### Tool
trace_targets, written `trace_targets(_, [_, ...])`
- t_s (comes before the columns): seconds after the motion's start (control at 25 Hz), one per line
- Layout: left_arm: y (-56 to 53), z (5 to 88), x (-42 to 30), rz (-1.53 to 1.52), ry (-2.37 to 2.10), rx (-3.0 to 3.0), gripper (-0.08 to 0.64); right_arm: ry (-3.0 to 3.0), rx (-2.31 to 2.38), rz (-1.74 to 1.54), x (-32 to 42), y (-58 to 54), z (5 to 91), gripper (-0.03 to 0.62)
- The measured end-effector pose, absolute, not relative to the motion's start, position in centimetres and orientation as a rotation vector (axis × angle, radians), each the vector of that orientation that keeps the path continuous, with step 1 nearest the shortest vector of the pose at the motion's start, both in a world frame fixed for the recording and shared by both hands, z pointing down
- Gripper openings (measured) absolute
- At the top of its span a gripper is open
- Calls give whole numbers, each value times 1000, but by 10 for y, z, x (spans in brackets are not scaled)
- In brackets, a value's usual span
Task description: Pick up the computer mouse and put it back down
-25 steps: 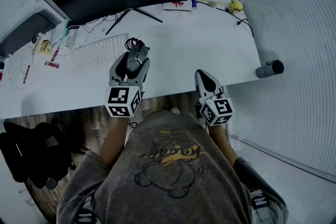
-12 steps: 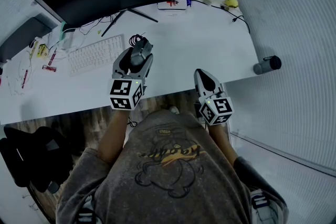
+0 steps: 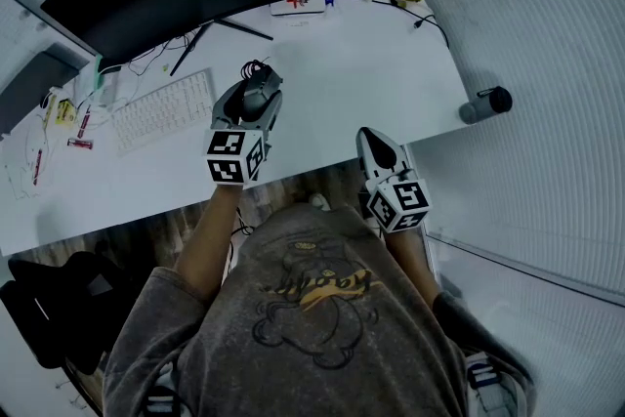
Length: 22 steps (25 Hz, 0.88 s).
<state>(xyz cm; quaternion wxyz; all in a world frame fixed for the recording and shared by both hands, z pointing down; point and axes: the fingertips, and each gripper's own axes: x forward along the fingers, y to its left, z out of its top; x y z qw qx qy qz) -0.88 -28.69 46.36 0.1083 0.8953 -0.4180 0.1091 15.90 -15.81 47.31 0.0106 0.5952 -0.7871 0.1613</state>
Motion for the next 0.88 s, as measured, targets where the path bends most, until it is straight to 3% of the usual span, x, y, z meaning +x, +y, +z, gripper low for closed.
trace_targets(0.88, [-300,570,21,539,-1137,2554,306,-2371,1902,549,189,-150,486,6])
